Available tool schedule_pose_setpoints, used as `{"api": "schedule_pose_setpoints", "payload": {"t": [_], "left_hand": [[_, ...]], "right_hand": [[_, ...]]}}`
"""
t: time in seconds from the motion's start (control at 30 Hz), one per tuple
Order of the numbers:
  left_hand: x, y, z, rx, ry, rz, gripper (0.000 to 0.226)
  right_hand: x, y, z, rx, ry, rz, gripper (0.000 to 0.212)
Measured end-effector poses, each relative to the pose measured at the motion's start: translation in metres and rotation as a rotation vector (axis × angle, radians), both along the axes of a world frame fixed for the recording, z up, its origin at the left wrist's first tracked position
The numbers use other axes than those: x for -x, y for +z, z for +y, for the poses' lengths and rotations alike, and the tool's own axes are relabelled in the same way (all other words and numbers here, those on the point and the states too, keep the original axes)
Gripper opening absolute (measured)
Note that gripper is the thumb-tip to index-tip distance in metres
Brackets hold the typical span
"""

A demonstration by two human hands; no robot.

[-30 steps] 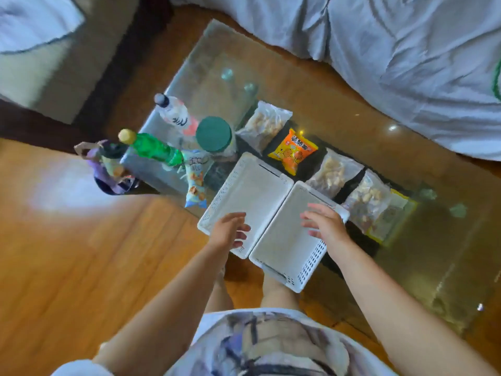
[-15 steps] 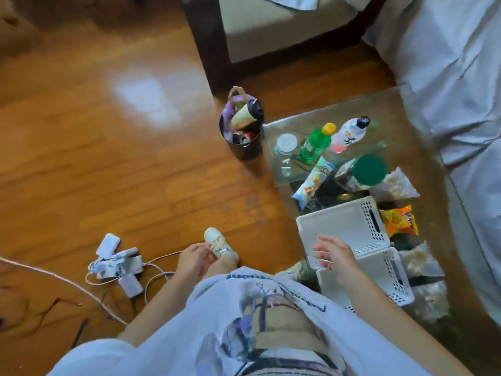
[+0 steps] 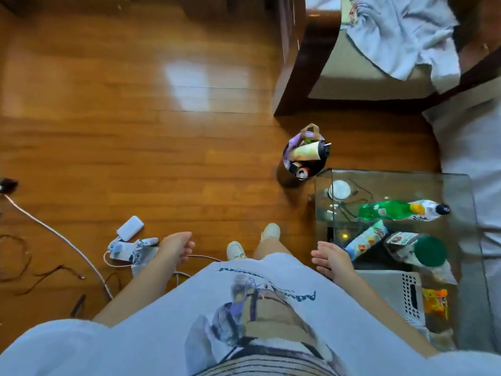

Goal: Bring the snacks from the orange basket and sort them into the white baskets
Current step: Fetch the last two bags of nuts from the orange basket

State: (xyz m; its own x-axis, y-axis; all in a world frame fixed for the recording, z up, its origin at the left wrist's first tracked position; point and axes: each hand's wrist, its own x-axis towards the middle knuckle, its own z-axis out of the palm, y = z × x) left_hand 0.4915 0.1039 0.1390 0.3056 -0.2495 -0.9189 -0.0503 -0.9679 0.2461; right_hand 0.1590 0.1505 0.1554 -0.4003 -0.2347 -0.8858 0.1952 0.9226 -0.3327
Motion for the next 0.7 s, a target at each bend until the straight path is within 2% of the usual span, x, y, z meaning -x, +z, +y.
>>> {"api": "schedule_pose_setpoints", "payload": {"t": [0.07,0.27,0.37,0.53,0.6,0.7], "left_hand": [[-0.006,-0.001,-0.020,-0.006,0.041,0.024,0.020],[-0.036,0.000,-0.075,0.142,0.147,0.140,0.011],[-0.067,-0.004,-0.112,0.167,0.219,0.122,0.011],[-0.126,0.004,-0.154,0.133,0.456,0.037,0.014],[-0.147,0.007,-0.170,0.132,0.550,0.034,0.012],[-0.174,0.010,-0.186,0.164,0.718,0.027,0.013]], "right_hand": [[-0.011,-0.005,-0.023,-0.048,0.052,0.025,0.024],[-0.058,-0.028,-0.124,-0.145,0.246,0.133,0.027],[-0.094,-0.041,-0.195,-0.143,0.318,0.099,0.029],[-0.172,-0.032,-0.316,-0.134,0.475,-0.002,0.033],[-0.208,-0.028,-0.361,-0.118,0.602,-0.021,0.024],[-0.265,-0.021,-0.419,-0.066,0.879,-0.035,0.025]]}}
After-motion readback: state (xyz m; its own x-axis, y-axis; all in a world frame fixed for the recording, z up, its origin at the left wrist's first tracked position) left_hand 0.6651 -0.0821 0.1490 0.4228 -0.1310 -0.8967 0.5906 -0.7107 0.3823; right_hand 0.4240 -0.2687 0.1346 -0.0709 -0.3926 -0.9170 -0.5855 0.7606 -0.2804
